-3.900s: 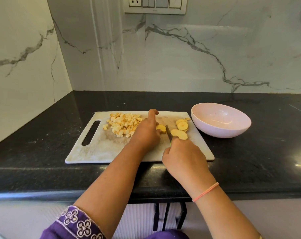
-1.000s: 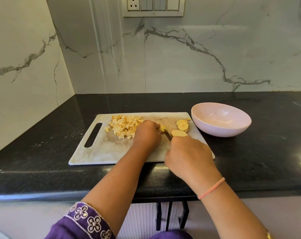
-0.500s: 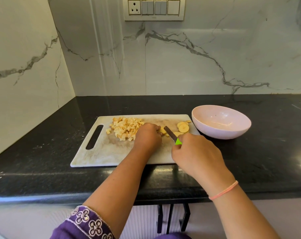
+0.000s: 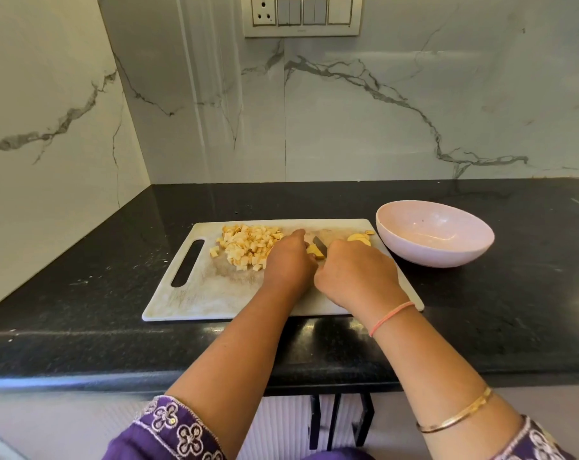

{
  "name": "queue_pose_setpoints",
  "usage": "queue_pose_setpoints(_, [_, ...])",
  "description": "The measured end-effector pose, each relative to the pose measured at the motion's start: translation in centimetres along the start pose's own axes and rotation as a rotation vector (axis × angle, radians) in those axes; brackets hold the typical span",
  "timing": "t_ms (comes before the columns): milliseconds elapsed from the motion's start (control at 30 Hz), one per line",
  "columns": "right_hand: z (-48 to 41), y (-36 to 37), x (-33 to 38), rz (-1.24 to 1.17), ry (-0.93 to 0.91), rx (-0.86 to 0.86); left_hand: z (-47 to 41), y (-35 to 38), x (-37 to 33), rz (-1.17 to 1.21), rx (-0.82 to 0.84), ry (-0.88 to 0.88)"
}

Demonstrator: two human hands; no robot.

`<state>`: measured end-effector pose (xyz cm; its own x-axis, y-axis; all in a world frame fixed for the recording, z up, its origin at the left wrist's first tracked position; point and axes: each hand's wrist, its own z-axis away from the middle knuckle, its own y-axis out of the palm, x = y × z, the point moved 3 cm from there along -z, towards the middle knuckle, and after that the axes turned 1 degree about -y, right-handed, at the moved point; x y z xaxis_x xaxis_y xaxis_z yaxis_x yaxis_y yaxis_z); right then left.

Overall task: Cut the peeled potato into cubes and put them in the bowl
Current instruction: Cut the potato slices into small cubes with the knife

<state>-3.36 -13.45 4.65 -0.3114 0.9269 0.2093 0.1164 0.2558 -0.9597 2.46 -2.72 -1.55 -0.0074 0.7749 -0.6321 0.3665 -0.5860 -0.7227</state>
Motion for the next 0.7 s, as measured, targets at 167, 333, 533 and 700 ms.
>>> queue_pose_setpoints(167, [0.5, 0.0, 0.7, 0.062, -0.047, 0.003, 0.1, 0.1, -0.1, -0.039, 0.015, -0.004])
queue_pose_setpoints(333, [1.8, 0.5, 1.3, 0.063, -0.061, -0.033, -0.5, -0.4, 0.1, -0.046, 0.003, -0.019])
queue_pose_setpoints(533, [3.1, 1.0, 0.4, 0.033, -0.050, -0.018, -0.1, 0.5, 0.3, -0.048, -0.003, -0.034])
queue_pose_setpoints(700, [3.2, 1.1, 0.5, 0.036, -0.050, -0.015, -0.2, 0.4, 0.2, -0.050, -0.012, -0.036])
